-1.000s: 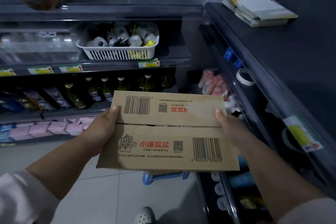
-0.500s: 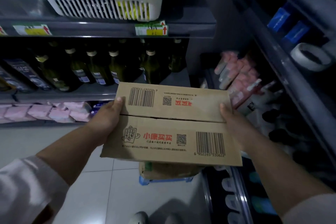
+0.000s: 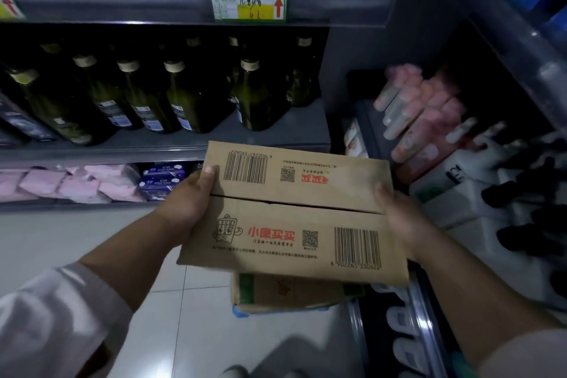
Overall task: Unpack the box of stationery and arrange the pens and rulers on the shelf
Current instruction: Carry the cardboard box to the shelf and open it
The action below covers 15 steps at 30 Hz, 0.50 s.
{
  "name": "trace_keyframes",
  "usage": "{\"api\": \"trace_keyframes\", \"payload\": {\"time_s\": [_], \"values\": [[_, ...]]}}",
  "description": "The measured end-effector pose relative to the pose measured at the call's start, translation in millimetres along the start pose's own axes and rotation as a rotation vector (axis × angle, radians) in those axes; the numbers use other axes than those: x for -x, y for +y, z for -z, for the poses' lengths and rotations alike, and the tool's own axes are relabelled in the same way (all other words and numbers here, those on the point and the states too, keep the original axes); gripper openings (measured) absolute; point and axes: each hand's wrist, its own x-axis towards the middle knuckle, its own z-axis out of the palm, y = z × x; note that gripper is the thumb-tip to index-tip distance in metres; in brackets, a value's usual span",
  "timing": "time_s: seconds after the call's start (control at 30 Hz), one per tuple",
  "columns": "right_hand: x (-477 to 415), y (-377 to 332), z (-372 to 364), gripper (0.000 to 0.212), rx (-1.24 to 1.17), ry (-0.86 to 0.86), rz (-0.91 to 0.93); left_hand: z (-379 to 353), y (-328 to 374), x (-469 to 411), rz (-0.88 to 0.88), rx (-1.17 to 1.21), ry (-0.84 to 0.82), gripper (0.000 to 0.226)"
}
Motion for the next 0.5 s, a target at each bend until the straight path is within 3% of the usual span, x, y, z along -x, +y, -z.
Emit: {"api": "trace_keyframes", "payload": {"time_s": [0.3, 0.5], "values": [[-1.1, -5.9, -1.4, 0.04, 0.069, 0.047, 0.031, 3.8, 6.1, 0.9, -0.047, -0.121, 0.023, 0.054], [30.0, -18.1, 2.3, 0.041, 0.115, 0.158, 0.051, 13.5, 18.6, 28.2, -0.099, -0.198, 0.213, 0.057]]}}
